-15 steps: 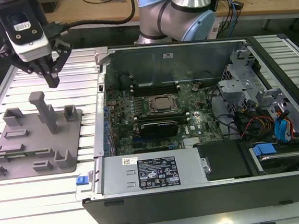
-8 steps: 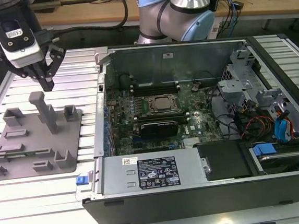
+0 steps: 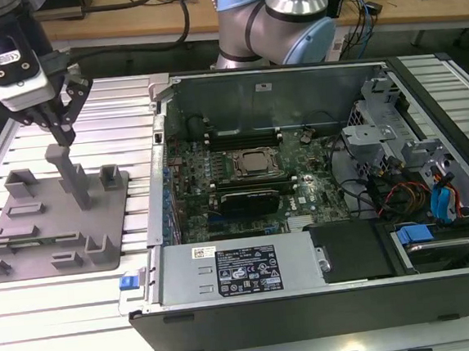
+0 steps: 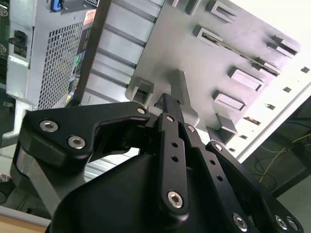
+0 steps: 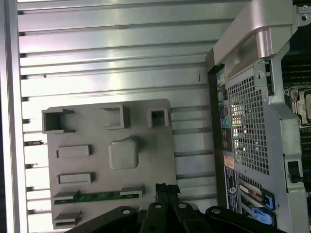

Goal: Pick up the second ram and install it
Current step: 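Reach for the second ram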

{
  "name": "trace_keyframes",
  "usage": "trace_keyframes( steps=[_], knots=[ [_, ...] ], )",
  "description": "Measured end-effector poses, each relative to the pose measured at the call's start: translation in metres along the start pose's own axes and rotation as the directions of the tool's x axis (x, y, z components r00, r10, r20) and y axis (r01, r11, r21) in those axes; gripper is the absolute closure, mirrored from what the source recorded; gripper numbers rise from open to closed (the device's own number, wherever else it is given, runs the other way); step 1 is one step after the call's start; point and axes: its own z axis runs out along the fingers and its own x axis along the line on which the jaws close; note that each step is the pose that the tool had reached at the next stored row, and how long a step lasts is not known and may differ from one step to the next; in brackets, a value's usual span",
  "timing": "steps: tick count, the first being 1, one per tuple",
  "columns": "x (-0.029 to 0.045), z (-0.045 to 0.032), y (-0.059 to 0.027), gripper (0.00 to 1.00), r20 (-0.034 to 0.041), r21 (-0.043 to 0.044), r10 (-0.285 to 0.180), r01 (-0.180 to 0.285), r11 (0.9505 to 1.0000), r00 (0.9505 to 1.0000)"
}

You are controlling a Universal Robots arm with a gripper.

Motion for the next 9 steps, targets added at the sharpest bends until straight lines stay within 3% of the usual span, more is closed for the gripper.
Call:
trace_keyframes(
  steps=[9],
  knots=[
    [0.0247, 0.0125, -0.0024, 0.92, -0.0001, 0.0, 0.0, 0.0, 1.0, 1.0]
  ],
)
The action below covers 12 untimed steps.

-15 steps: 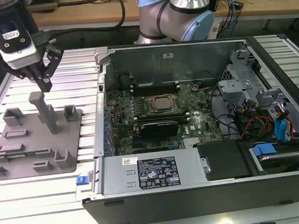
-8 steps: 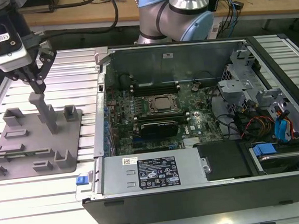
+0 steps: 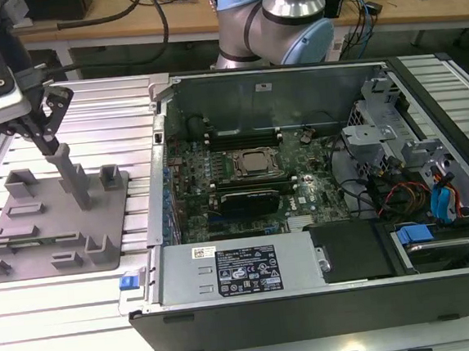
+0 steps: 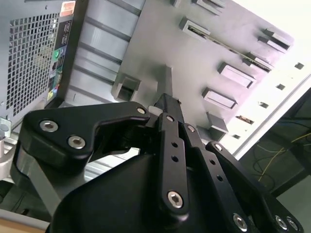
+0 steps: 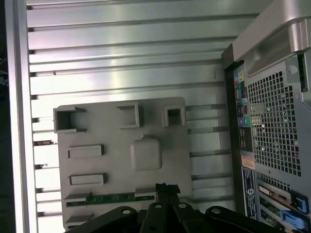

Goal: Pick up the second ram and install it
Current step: 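Reach for the second ram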

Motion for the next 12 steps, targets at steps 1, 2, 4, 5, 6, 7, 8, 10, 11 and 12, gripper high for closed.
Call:
trace_keyframes(
  steps=[1, 2, 4, 5, 6, 7, 8, 10, 11, 12],
  knots=[
    [0.0026, 0.0012, -0.0002, 0.92, 0.0001, -0.0001, 0.0, 0.0, 1.0, 1.0],
    [0.0066, 0.0035, -0.0006, 0.92, 0.0001, -0.0001, 0.0, 0.0, 1.0, 1.0],
    [0.0137, 0.0078, -0.0013, 0.92, 0.0001, -0.0001, 0.0, 0.0, 1.0, 1.0],
    [0.0163, 0.0094, -0.0016, 0.92, 0.0001, -0.0001, 0.0, 0.0, 1.0, 1.0],
    [0.0194, 0.0112, -0.0019, 0.92, 0.0001, -0.0001, 0.0, 0.0, 1.0, 1.0],
    [0.0218, 0.0127, -0.0021, 0.92, 0.0, 0.0, 0.0, 0.0, 1.0, 1.0],
    [0.0249, 0.0149, -0.0025, 0.92, 0.0001, -0.0001, 0.0, 0.0, 1.0, 1.0],
    [0.0313, 0.0193, -0.0032, 0.92, 0.0001, 0.0, 0.0, 0.0, 1.0, 1.0],
    [0.0336, 0.0207, -0.0034, 0.92, 0.0001, -0.0001, 0.0, 0.0, 1.0, 1.0],
    [0.0374, 0.0226, -0.0038, 0.92, 0.0, -0.0001, 0.0, 0.0, 1.0, 1.0]
  ],
)
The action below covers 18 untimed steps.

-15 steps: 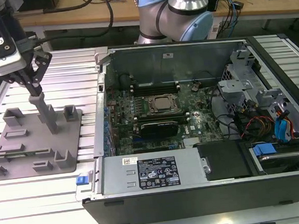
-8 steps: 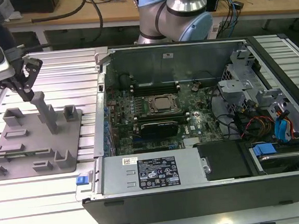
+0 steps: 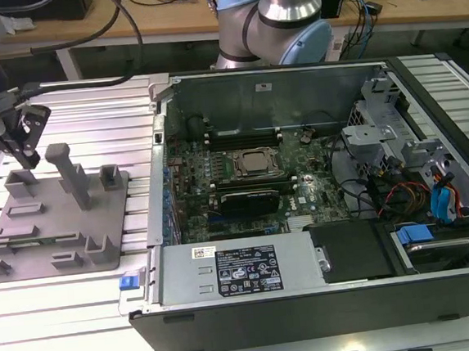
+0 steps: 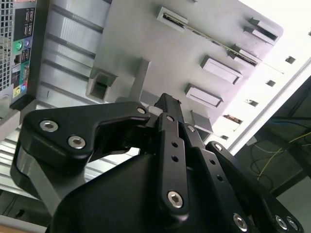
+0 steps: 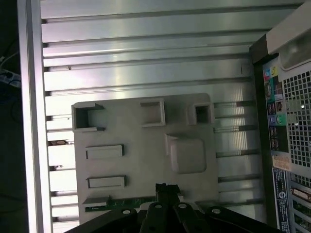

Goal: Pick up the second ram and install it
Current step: 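Reach for the second ram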

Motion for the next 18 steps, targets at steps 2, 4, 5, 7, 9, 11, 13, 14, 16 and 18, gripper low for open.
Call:
trace_keyframes(
  steps=[2, 4, 5, 7, 9, 11, 13, 14, 16, 18],
  knots=[
    [0.0022, 0.0012, -0.0002, 0.92, 0.0001, 0.0, 0.0, 0.0, 1.0, 1.0],
    [0.0058, 0.0031, -0.0006, 0.92, 0.0001, 0.0, 0.0, 0.0, 1.0, 1.0],
    [0.0073, 0.0048, -0.0016, 0.92, 0.0001, 0.0, 0.0, 0.0, 1.0, 1.0],
    [0.0098, 0.008, -0.0043, 0.92, 0.0, 0.0, 0.0, 0.0, 1.0, 1.0],
    [0.0109, 0.0094, -0.006, 0.92, 0.0001, 0.0, 0.0, 0.0, 1.0, 1.0],
    [0.0129, 0.0117, -0.0095, 0.92, 0.0001, 0.0, 0.0, 0.0, 1.0, 1.0],
    [0.0151, 0.0139, -0.0125, 0.92, 0.0001, 0.0, 0.0, 0.0, 1.0, 1.0],
    [0.0159, 0.0147, -0.0141, 0.92, 0.0001, 0.0, 0.0, 0.0, 1.0, 1.0],
    [0.0171, 0.0163, -0.0185, 0.92, 0.0001, 0.0, 0.0, 0.0, 1.0, 1.0],
    [0.0182, 0.0182, -0.0249, 0.92, 0.0001, 0.0, 0.0, 0.0, 1.0, 1.0]
  ],
)
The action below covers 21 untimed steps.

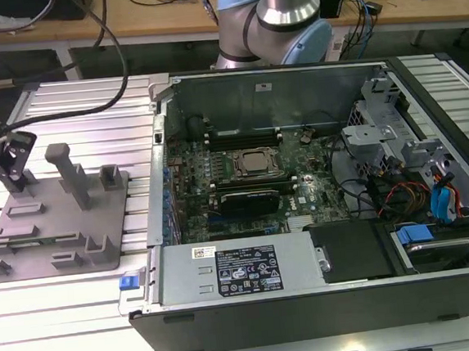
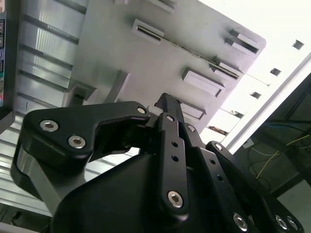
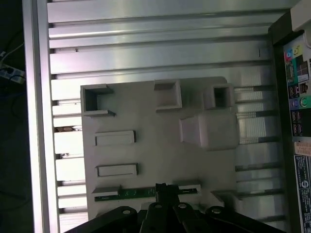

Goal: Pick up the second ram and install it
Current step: 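Reach for the second ram, then pick up the second ram and move it above second insertion slot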

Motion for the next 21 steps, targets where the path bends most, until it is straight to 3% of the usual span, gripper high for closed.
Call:
trace_keyframes(
  steps=[5, 21],
  knots=[
    [0.0029, 0.0089, -0.0113, 0.92, 0.0, -0.0001, 0.0, 0.0, 1.0, 1.0],
    [0.0034, 0.0101, -0.0118, 0.92, -0.0001, 0.0002, 0.0, 0.0, 1.0, 1.0]
  ],
)
